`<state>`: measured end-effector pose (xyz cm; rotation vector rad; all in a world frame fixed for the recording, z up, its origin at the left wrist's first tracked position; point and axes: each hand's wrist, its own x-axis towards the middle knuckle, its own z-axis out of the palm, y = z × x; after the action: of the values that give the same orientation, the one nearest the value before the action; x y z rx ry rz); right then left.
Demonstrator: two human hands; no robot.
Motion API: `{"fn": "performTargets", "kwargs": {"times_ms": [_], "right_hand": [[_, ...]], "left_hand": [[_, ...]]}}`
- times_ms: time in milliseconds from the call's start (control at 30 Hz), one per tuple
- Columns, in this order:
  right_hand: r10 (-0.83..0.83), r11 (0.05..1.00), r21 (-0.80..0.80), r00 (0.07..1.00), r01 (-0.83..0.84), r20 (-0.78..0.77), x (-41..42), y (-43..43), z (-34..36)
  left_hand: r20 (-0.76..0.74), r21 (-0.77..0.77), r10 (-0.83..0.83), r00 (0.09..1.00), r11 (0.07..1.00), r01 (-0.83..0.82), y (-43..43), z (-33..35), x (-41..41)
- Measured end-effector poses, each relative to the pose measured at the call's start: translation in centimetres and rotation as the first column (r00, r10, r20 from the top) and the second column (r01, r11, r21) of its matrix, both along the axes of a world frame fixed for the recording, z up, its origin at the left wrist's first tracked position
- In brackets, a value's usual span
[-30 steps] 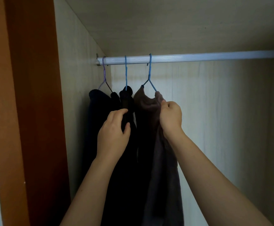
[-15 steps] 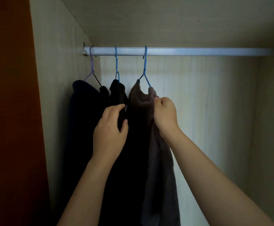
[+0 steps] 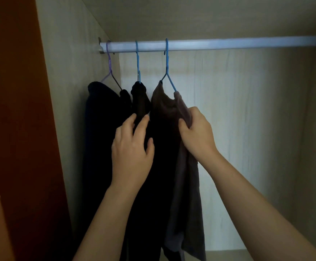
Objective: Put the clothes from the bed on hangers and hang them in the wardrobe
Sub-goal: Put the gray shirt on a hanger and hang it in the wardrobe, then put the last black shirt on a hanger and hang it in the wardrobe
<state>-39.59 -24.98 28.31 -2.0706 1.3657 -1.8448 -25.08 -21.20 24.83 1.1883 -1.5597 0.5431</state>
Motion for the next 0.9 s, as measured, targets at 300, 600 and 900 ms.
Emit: {"fn": "performTargets", "kwargs": {"times_ms": [300,600,900], "right_hand": [[-0.027,0.969,0.248,0.999,0.020,0.026,-7.1,6.4,-12.9],[-0.263,0.662,0.737,0.963,0.137,0.056,-18.7,17.5,-29.7],[-0.615,0.009,0.984,0.777,0.176,-0.133,-27.5,35.6,-45.1]], "left_hand": [[0.192,-0.113,-0.288,0.938,0.943,0.313,5.0,-8.0,-6.0],[-0.052,0.275,-0.765,0.642,0.607,0.746,8.7,-19.0,-15.6],[-0.280,0.892,-0.654,0.703,0.093,0.442,10.8,-37.6,-22.1]]}}
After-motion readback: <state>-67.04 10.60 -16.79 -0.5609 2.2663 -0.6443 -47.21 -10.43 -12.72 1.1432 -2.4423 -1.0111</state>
